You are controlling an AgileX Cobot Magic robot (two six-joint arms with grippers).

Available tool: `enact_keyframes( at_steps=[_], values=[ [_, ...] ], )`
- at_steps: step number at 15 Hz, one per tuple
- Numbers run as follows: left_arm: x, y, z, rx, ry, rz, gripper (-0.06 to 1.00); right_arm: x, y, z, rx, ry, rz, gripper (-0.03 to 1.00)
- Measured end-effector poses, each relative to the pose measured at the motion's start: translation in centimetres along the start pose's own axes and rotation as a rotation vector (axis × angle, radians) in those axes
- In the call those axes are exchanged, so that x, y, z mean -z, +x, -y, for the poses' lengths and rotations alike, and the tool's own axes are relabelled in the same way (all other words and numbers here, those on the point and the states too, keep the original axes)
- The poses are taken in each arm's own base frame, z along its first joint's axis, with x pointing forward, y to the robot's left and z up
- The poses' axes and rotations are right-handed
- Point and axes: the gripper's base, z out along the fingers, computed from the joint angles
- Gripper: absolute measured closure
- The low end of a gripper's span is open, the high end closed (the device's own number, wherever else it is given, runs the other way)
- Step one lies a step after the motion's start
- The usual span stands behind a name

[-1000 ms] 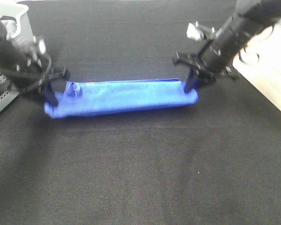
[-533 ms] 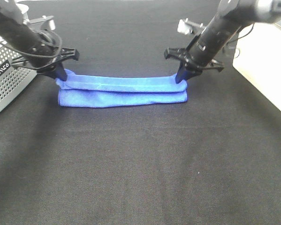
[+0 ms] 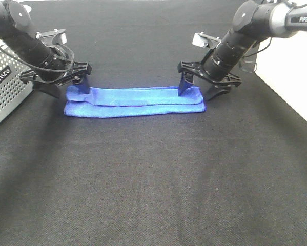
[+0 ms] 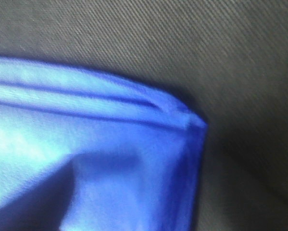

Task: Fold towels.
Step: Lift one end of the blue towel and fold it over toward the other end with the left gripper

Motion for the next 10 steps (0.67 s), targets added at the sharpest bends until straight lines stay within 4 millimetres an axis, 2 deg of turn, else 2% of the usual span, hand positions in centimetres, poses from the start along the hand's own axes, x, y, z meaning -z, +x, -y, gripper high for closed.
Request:
enact_keyframes(
  at_steps=[1, 2, 4, 7, 9, 10],
  values=[
    [0.0, 0.0, 0.0, 0.0, 0.0, 0.0, 0.11, 0.0, 0.0, 0.0, 0.0, 0.0, 0.0, 0.13],
    [0.0, 0.0, 0.0, 0.005, -0.004, 0.0, 0.06, 1.2, 0.0, -0.4, 0.009, -0.006, -0.014, 0.09],
    [-0.1, 0.0, -0.1, 0.008, -0.004, -0.002, 0.06, 1.8, -0.2, -0.6, 0.015, -0.006, -0.008, 0.09],
    [-1.3, 0.5, -0.4, 0.017, -0.008, -0.03, 0.06, 2.2, -0.2, -0.7, 0.019, -0.005, -0.007, 0.09],
    [-2.0, 0.7, -0.5, 0.025, -0.007, -0.029, 0.09, 2.2, -0.2, -0.7, 0.019, -0.005, -0.01, 0.09],
    [-2.2, 0.6, -0.6, 0.039, -0.003, -0.017, 0.15, 2.2, -0.2, -0.7, 0.019, -0.005, -0.013, 0.09]
  ],
)
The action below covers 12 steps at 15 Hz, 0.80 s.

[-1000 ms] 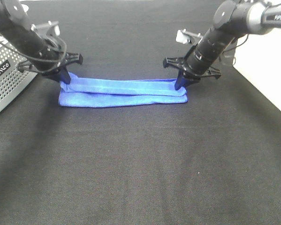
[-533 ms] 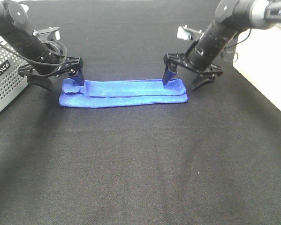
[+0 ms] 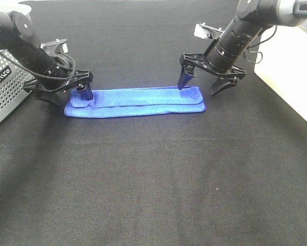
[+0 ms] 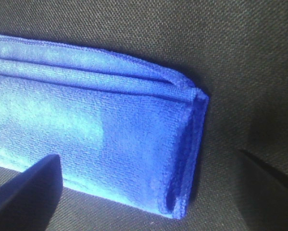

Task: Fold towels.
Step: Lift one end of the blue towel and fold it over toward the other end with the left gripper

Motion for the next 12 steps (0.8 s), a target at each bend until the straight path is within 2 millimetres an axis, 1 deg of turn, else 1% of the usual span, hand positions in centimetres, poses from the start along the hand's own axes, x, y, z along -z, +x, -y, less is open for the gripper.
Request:
enact_keyframes(
  at_steps=[1, 3, 4, 5, 6, 7, 8, 9, 10, 11, 12],
  values=[
    [-0.09, -0.13, 0.02, 0.018, 0.005, 0.016, 0.24, 0.0, 0.0, 0.0, 0.0, 0.0, 0.0, 0.09],
    [-0.08, -0.39, 0.05, 0.036, 0.009, 0.045, 0.48, 0.0, 0.0, 0.0, 0.0, 0.0, 0.0, 0.09],
    [-0.08, -0.39, 0.05, 0.036, 0.009, 0.045, 0.56, 0.0, 0.0, 0.0, 0.0, 0.0, 0.0, 0.09],
    [-0.08, -0.39, 0.05, 0.036, 0.009, 0.045, 0.59, 0.0, 0.0, 0.01, 0.001, 0.001, 0.0, 0.09],
    [-0.08, -0.39, 0.05, 0.036, 0.009, 0.045, 0.6, 0.0, 0.0, 0.01, 0.001, 0.002, 0.0, 0.09],
    [-0.08, -0.39, 0.05, 0.036, 0.009, 0.044, 0.59, 0.0, 0.0, 0.01, 0.001, 0.002, 0.0, 0.09],
    [-0.08, -0.34, 0.05, 0.036, 0.009, 0.039, 0.53, 0.0, 0.01, 0.01, 0.001, 0.001, -0.001, 0.09],
    [-0.05, -0.3, 0.07, 0.036, 0.009, 0.031, 0.43, 0.0, 0.01, 0.01, 0.001, 0.001, -0.001, 0.09],
    [0.06, -0.3, 0.09, 0.028, 0.01, 0.018, 0.29, 0.0, 0.01, 0.01, 0.001, 0.001, -0.001, 0.09],
    [0.19, -0.39, 0.04, 0.025, 0.008, 0.012, 0.19, 0.0, 0.07, 0.01, 0.002, 0.002, -0.007, 0.09],
    [0.21, -0.39, -0.06, 0.032, 0.007, 0.011, 0.15, 0.0, 0.07, 0.01, 0.002, 0.001, -0.008, 0.09]
  ],
)
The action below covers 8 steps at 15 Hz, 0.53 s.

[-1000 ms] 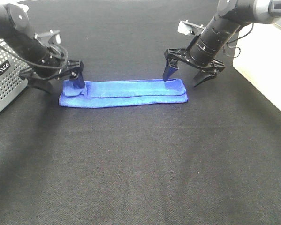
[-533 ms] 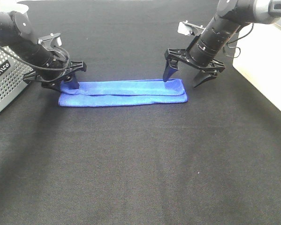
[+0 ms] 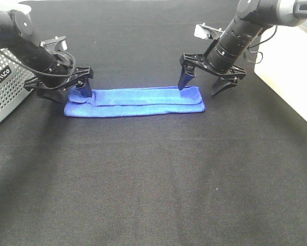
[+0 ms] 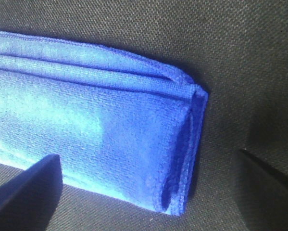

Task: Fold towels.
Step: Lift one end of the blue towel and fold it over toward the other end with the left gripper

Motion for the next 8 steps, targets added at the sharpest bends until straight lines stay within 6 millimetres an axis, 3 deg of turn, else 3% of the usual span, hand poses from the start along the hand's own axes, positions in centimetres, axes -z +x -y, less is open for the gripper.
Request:
enact_keyframes(
  at_steps=[6, 8],
  values=[
    [-1.1, 0.2, -0.2, 0.03, 0.008, -0.012, 0.22, 0.0, 0.0, 0.0, -0.001, -0.001, -0.002, 0.09],
    [-1.3, 0.1, -0.2, 0.039, 0.014, 0.003, 0.37, 0.0, 0.0, 0.0, -0.001, -0.001, -0.003, 0.09]
  ],
)
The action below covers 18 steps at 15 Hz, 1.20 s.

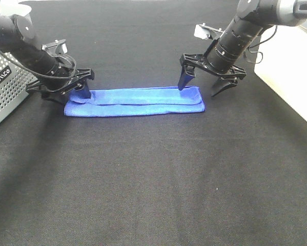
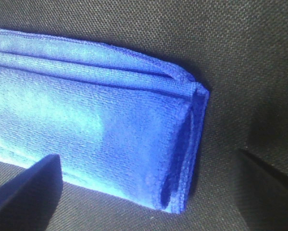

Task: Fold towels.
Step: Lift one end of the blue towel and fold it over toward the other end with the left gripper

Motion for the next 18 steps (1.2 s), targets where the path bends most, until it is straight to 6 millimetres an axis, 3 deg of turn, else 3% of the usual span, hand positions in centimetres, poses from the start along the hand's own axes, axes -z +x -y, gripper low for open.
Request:
enact_keyframes(
  at_steps=[2, 4, 8, 10, 13, 16, 18],
  values=[
    [-0.4, 0.1, 0.0, 0.022, 0.015, -0.004, 0.69, 0.0, 0.0, 0.0, 0.0, 0.0, 0.0, 0.09],
    [-0.5, 0.2, 0.2, 0.014, 0.017, -0.003, 0.87, 0.0, 0.0, 0.0, 0.0, 0.0, -0.001, 0.09],
    [0.9, -0.1, 0.2, -0.058, -0.029, -0.005, 0.87, 0.0, 0.2, 0.0, -0.006, -0.004, -0.024, 0.09],
    [4.0, -0.7, 0.2, -0.126, -0.128, 0.003, 0.87, 0.3, 0.4, -0.2, -0.025, -0.008, -0.044, 0.09],
    [8.5, -1.9, 1.2, -0.146, -0.169, 0.018, 0.87, 2.7, 0.0, -0.9, -0.01, -0.013, -0.019, 0.09],
    [10.1, -2.3, 2.8, -0.129, -0.146, -0.002, 0.87, 4.2, 0.0, -1.4, 0.001, -0.014, -0.019, 0.09],
    [10.8, -2.0, 6.3, -0.128, -0.071, -0.002, 0.87, 4.2, 0.3, -1.3, -0.002, -0.005, -0.05, 0.09]
  ],
)
